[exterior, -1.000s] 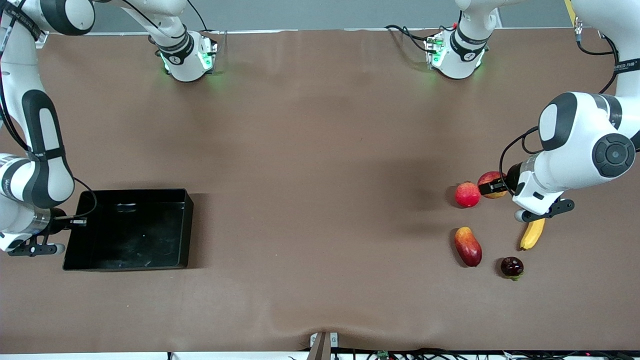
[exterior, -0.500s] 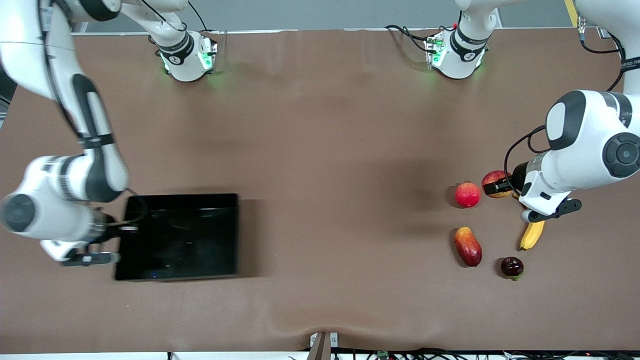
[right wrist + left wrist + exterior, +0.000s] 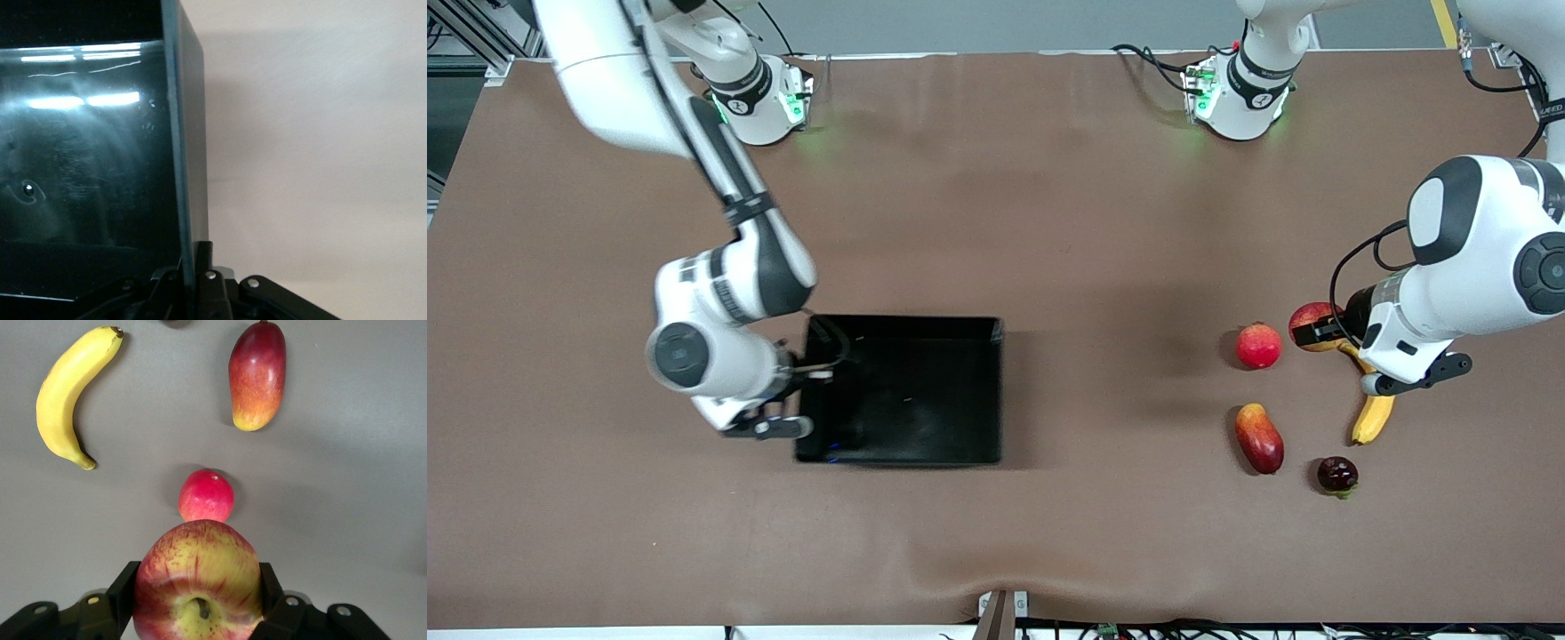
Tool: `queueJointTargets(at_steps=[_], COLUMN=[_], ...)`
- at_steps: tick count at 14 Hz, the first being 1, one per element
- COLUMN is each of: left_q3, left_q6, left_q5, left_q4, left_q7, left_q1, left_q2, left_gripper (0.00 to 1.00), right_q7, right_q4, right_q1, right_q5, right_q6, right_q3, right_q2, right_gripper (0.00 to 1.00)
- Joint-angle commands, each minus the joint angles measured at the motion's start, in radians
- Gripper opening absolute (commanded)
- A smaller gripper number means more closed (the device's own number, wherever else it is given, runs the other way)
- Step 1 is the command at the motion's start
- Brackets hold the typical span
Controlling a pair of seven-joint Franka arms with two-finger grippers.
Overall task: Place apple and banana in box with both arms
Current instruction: 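Drag the black tray toward the table middle with the right gripper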
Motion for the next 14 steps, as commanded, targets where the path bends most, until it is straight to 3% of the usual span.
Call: queueJointTargets(at_steps=[1,8,9,10,11,14], left_q3=[-0.006,-0.006,-0.006,-0.006,-0.006,-0.006], left_q6=[-0.033,-0.076,-0.090,-0.093,-0.098,-0.098], left_q5=[-0.002,-0.002,-0.002,-0.002,-0.002,-0.002], left_q4=[0.032,0.043,0.045,0.057,0.070,0.090], left_q7=[-0.006,-0.008,-0.006,-0.006,-0.006,-0.008], left_q1=[0.001,-0.004,-0.003,-0.003,-0.004,-0.007], left_q2=[0.006,0.006,0.005,0.005,0.014,0.031], left_gripper=[0.00,0.00,0.00,0.00,0.00,0.00], right_q7=[0.216,0.375,0.383,0.383,0.390,0.392], right_q4=[-0.044,-0.103,-0.102,-0.100,-0.102,-0.100], right_q1=[0.157,0.311,0.319,0.320,0.320,0.319], right_q5=[0.023,0.023,0.018,0.017,0.015,0.015], right_q6=[0.043,0.169,0.176,0.177,0.176,0.159], right_q3=[-0.013,-0.013,-0.013,-0.013,-0.013,-0.013], right_q2=[-0.044,-0.024,-0.012,-0.005,-0.005,-0.018], right_gripper=[0.00,0.00,0.18,0.72,1.00,1.00])
